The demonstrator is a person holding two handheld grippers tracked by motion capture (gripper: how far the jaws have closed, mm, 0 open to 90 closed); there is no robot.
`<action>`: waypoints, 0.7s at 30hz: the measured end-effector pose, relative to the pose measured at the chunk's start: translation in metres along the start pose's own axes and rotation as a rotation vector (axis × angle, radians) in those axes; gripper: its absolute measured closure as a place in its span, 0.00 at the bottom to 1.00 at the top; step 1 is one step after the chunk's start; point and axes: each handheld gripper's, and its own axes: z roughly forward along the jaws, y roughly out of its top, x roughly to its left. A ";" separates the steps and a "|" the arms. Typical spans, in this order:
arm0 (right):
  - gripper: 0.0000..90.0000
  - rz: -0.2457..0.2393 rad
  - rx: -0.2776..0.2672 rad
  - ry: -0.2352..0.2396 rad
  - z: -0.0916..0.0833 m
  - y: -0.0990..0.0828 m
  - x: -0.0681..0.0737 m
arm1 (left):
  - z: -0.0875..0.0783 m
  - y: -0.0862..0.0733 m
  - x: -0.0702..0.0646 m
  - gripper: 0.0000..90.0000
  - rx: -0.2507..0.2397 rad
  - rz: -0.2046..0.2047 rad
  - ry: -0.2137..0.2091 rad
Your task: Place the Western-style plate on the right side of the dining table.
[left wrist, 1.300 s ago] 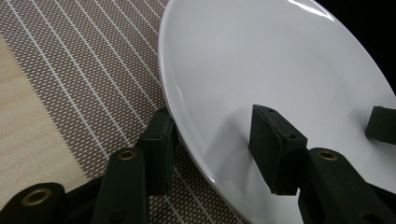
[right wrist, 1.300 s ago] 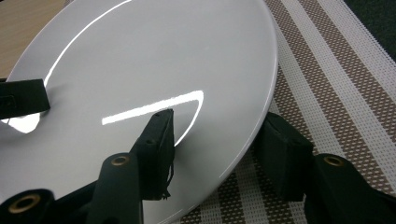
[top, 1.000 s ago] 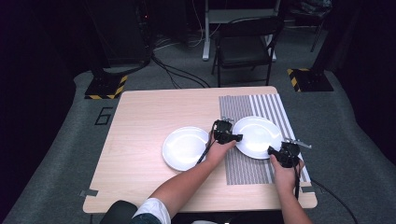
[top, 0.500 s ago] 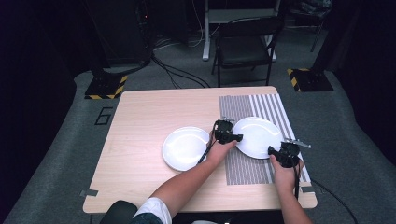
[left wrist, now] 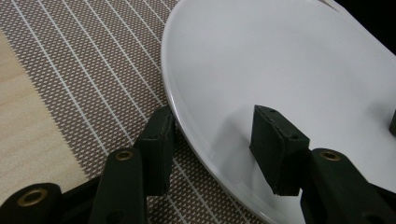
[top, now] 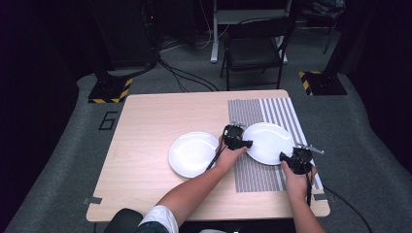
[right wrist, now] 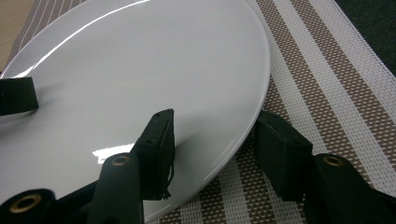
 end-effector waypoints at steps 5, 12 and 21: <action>0.54 -0.012 0.005 -0.012 0.000 0.001 -0.001 | 0.000 0.000 -0.002 0.56 0.007 0.025 0.009; 0.54 -0.016 0.006 -0.011 0.000 0.001 -0.001 | 0.000 0.000 -0.001 0.55 0.003 0.020 0.004; 0.55 -0.027 0.003 -0.021 -0.001 0.001 -0.002 | 0.000 0.000 -0.002 0.52 0.009 0.021 0.008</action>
